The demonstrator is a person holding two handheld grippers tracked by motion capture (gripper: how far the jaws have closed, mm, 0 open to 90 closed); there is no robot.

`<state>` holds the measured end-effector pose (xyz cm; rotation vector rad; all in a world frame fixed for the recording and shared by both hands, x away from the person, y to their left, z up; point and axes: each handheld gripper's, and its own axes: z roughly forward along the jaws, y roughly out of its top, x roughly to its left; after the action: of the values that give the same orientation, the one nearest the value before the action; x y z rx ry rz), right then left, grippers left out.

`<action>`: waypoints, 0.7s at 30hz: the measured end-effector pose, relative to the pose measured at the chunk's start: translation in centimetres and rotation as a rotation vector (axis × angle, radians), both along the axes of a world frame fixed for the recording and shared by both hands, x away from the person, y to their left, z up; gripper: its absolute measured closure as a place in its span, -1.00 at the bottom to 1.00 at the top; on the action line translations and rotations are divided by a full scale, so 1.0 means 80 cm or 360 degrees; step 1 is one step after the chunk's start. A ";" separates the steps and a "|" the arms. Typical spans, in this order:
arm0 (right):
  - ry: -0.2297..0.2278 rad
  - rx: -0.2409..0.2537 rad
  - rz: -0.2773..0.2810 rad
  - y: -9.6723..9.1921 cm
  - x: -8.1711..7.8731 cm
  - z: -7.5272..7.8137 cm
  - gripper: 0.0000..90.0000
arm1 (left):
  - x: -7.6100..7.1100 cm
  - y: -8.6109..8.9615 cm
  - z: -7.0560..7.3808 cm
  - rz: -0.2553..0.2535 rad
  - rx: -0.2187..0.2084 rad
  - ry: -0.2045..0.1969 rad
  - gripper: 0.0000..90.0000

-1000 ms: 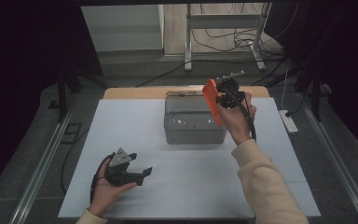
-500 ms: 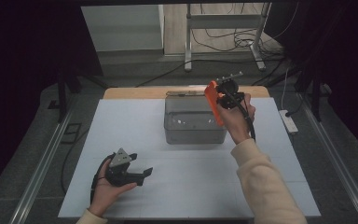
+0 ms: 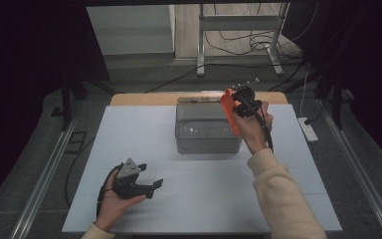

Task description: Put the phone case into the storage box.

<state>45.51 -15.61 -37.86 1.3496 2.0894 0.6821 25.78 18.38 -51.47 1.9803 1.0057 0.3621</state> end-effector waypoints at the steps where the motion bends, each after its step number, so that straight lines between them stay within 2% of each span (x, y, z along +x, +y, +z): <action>1: 0.0002 0.0000 -0.0004 0.000 0.000 -0.001 0.77 | 0.000 0.000 0.000 0.0000 0.0000 0.0001 -0.66; 21: 0.0065 -0.0051 -0.0052 0.000 0.012 -0.021 0.77 | 0.000 0.000 0.000 -0.0007 -0.0003 0.0006 -0.65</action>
<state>46.43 -15.58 -39.51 1.3877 2.0969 0.6095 25.79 18.40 -51.46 1.9816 1.0040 0.3549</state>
